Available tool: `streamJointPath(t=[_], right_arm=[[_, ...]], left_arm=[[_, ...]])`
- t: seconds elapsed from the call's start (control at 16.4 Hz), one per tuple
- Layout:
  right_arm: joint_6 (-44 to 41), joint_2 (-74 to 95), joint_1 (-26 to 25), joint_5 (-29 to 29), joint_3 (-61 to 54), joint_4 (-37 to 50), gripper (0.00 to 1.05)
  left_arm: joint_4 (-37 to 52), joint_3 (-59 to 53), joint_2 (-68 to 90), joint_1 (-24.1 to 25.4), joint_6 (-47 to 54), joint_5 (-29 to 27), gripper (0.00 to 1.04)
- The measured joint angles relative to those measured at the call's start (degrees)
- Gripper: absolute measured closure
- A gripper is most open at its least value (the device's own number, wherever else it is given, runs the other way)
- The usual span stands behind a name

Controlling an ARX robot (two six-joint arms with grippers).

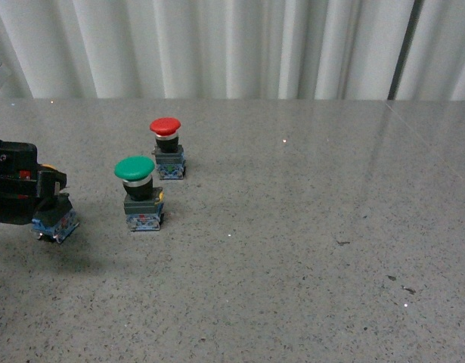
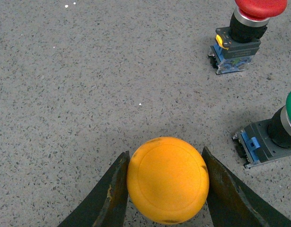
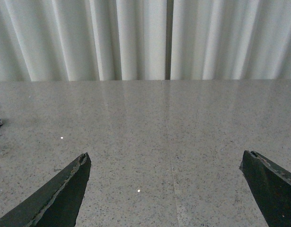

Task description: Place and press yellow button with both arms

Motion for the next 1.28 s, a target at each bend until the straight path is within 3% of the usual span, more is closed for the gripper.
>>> streamJointPath(t=[0.31, 0.55, 0.98, 1.28], right_arm=[[0.0, 0.0, 0.0, 0.0, 0.0, 0.0, 0.07], [0.0, 0.0, 0.0, 0.0, 0.0, 0.0, 0.07], [0.0, 0.0, 0.0, 0.0, 0.0, 0.0, 0.07], [0.0, 0.0, 0.0, 0.0, 0.0, 0.0, 0.07]], left_arm=[[-4.0, 0.0, -4.7, -1.8, 0.9, -2.5, 0.70], [-6.6, 10.2, -15.2, -10.2, -0.5, -7.4, 0.70], [-5.9, 22.4, 6.9, -25.3, -17.4, -16.3, 0.70], [-7.5, 27.9, 17.4, -28.8, -24.0, -18.3, 0.70]])
